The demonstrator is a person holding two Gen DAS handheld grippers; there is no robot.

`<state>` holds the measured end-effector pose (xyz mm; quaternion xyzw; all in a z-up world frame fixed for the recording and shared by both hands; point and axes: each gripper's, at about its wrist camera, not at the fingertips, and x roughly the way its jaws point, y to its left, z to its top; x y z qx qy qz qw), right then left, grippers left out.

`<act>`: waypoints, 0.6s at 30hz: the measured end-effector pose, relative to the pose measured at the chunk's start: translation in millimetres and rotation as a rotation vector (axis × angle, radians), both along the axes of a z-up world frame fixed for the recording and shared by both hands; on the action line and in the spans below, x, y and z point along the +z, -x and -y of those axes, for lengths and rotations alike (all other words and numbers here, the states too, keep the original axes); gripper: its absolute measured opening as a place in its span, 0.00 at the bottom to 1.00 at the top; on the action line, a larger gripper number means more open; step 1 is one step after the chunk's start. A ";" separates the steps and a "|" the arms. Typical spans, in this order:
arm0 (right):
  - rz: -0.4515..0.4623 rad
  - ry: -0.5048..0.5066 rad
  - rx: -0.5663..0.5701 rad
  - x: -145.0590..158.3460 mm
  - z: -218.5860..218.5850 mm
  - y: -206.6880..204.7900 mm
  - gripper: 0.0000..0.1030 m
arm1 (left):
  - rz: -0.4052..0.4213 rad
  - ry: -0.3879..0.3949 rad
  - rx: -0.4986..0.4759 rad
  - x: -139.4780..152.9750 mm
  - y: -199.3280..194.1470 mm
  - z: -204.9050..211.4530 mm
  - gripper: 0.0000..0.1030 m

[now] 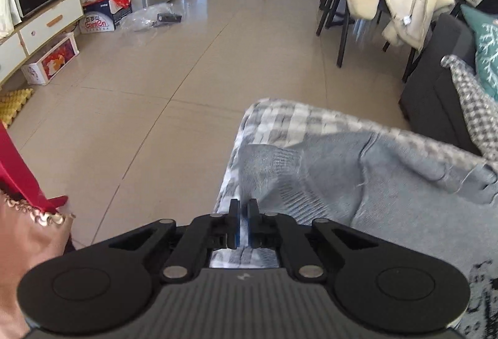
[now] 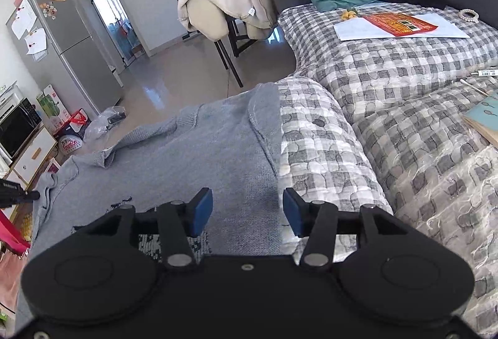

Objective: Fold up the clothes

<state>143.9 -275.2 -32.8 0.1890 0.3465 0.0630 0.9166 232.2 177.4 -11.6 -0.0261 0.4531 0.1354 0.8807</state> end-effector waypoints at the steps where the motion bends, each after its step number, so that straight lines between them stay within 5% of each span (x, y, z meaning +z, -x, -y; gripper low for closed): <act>1: -0.004 -0.008 -0.011 -0.1 3.3 -0.5 0.51 | -0.001 -0.016 -0.004 -1.0 4.6 3.4 0.14; 2: -0.010 -0.013 -0.021 -1.0 6.2 -1.5 0.51 | 0.008 -0.014 -0.001 0.1 9.2 4.1 0.29; 8: -0.047 -0.065 -0.071 -13.7 22.3 -9.2 0.52 | 0.178 0.064 -0.064 27.7 71.8 39.1 0.53; 15: -0.011 -0.110 -0.075 -19.1 19.9 -18.4 0.53 | 0.230 0.286 -0.178 18.1 117.5 82.3 0.55; 17: 0.016 -0.108 -0.048 -18.6 11.3 -21.4 0.45 | 0.227 0.339 -0.173 13.7 118.5 88.6 0.55; 18: 0.033 -0.098 -0.030 -17.3 5.0 -23.3 0.32 | 0.221 0.356 -0.176 12.1 117.5 91.4 0.55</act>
